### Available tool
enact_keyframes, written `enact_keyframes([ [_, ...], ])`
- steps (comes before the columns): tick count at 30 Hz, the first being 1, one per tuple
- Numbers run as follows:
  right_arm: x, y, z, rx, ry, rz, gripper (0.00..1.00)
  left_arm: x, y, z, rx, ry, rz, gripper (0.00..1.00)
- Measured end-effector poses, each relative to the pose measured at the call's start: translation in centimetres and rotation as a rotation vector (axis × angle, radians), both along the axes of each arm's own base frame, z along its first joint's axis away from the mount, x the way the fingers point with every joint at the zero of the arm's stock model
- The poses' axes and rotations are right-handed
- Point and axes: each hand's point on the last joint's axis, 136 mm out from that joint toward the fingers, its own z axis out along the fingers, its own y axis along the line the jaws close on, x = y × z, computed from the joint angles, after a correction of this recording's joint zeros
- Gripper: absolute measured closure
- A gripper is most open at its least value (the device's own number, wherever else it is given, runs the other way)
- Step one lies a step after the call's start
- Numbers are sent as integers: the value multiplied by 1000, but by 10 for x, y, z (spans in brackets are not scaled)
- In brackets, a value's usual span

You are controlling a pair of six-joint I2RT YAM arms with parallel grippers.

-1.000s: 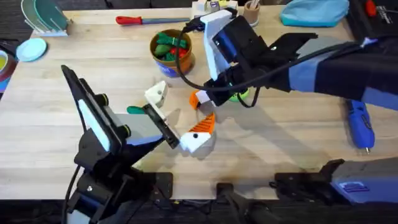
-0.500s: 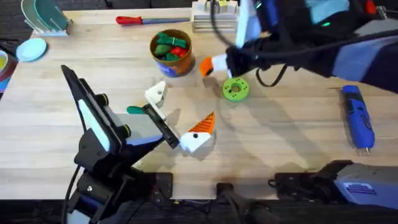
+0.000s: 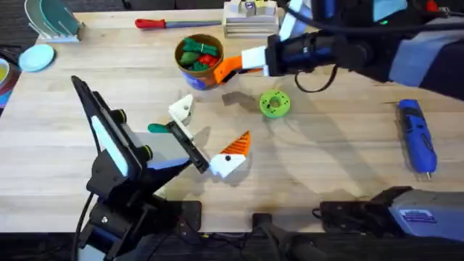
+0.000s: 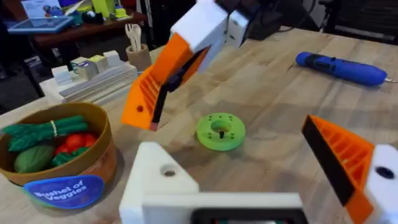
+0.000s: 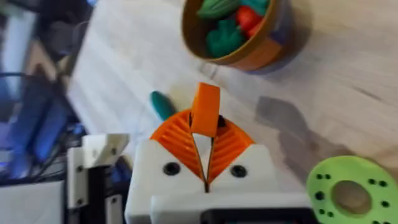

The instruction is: Pick up the gripper from the table and insert it into the empty holder that is missing its gripper. Then pick up a screw, insert it into the mounting hole, and use the screwdriver to tighten it. Finally, clean up the table by picking up the vegetable and placing it into the bucket.

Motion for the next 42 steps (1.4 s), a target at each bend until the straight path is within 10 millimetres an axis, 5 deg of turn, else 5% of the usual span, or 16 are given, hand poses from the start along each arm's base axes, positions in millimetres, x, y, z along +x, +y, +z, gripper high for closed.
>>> enact_keyframes([
  [5,-9,-6,10,152,96,112,992,0,0,0,0,0,0,9],
  [18,-48,20,-25,426,439,433,992,0,0,0,0,0,0,9],
  [42,-71,34,-3,517,401,601,992,0,0,0,0,-1,0,8],
])
